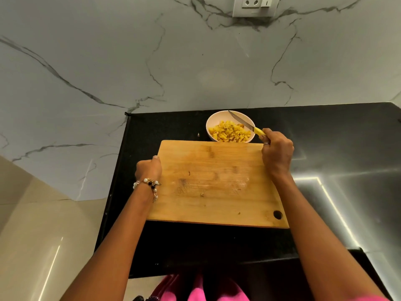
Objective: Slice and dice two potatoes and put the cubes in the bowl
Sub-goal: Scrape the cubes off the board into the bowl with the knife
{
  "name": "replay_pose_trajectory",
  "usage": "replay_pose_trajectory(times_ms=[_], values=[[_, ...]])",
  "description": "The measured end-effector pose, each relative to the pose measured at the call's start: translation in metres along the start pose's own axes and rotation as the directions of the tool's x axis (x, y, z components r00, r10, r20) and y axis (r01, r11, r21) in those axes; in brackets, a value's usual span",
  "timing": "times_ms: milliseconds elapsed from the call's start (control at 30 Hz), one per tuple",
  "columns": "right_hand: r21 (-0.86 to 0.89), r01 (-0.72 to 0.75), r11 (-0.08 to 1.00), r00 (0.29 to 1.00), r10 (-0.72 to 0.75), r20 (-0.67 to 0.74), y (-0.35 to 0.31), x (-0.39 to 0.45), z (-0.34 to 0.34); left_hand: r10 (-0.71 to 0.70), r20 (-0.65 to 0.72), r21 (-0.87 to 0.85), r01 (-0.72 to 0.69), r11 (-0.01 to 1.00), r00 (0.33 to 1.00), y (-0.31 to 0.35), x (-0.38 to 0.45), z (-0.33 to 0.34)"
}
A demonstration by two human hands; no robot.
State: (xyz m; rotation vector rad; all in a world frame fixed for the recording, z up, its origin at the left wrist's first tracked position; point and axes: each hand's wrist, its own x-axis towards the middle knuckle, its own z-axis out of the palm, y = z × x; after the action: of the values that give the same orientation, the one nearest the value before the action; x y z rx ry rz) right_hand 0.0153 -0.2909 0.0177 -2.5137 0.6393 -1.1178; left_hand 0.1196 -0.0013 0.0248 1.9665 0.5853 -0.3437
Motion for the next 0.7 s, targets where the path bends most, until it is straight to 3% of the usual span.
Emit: replay_pose_trajectory(times_ms=[167, 567, 700], values=[[-0.072, -0.026, 0.997, 0.999, 0.022, -0.044, -0.008, -0.021, 0.002, -0.029, -0.041, 0.014, 0.029, 0.999, 0.999, -0.031, -0.003, -0.021], [-0.084, 0.060, 0.995, 0.996, -0.065, -0.060, -0.025, -0.047, -0.001, 0.087, -0.107, 0.083, -0.078, 0.994, 0.990, -0.071, -0.013, -0.025], [-0.078, 0.074, 0.994, 0.994, -0.080, -0.074, -0.027, -0.047, -0.004, 0.111, -0.167, 0.202, -0.076, 0.976, 0.980, -0.074, -0.022, -0.017]])
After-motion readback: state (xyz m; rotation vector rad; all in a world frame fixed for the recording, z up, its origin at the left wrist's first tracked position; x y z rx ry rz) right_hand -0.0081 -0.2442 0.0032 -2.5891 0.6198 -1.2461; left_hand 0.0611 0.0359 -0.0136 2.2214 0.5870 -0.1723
